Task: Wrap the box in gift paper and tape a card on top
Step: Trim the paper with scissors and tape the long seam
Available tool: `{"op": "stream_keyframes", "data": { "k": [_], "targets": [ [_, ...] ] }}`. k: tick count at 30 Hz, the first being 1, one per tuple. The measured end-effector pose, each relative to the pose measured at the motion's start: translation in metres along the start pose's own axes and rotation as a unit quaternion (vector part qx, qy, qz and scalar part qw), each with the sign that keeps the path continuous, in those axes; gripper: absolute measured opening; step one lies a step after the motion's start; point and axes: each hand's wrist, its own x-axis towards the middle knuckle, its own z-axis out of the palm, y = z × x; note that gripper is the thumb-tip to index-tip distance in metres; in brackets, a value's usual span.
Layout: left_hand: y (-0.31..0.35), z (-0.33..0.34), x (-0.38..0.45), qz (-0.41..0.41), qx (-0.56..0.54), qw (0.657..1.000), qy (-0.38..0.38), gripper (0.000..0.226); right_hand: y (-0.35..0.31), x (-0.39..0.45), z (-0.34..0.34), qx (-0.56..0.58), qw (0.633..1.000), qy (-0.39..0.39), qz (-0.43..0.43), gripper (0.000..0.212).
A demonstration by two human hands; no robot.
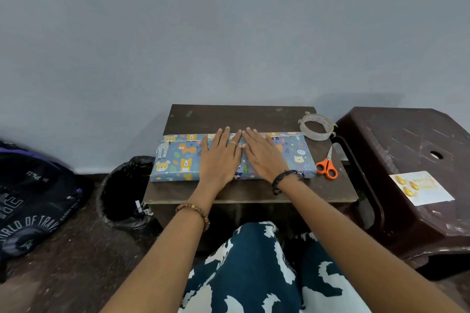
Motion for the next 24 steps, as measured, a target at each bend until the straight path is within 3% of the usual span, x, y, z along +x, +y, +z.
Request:
{"op": "stream_keyframes", "data": {
  "k": [7,11,15,20,22,24],
  "targets": [
    [0.000,-0.005,0.000,-0.031,-0.005,1.000,-0.003,0.051,0.006,-0.009,0.009,0.010,0.988,0.049,0.149,0.069],
    [-0.021,-0.008,-0.003,-0.152,-0.071,0.986,0.011,0.059,0.005,-0.010,0.010,0.022,0.986,0.056,0.154,0.072],
    [-0.045,-0.012,-0.009,-0.209,-0.091,0.974,0.009,0.068,0.005,-0.012,0.012,0.019,0.986,0.058,0.156,0.073],
    [-0.056,-0.021,-0.012,-0.352,-0.077,0.933,-0.005,0.082,0.003,-0.011,0.012,0.013,0.986,0.059,0.154,0.073],
    [-0.053,-0.022,-0.013,-0.292,0.013,0.956,0.019,0.074,0.003,-0.011,0.011,0.013,0.986,0.061,0.155,0.073],
    [-0.044,-0.023,-0.007,-0.145,0.057,0.987,0.042,0.065,0.003,-0.011,0.011,0.014,0.986,0.060,0.152,0.073]
  ]
}}
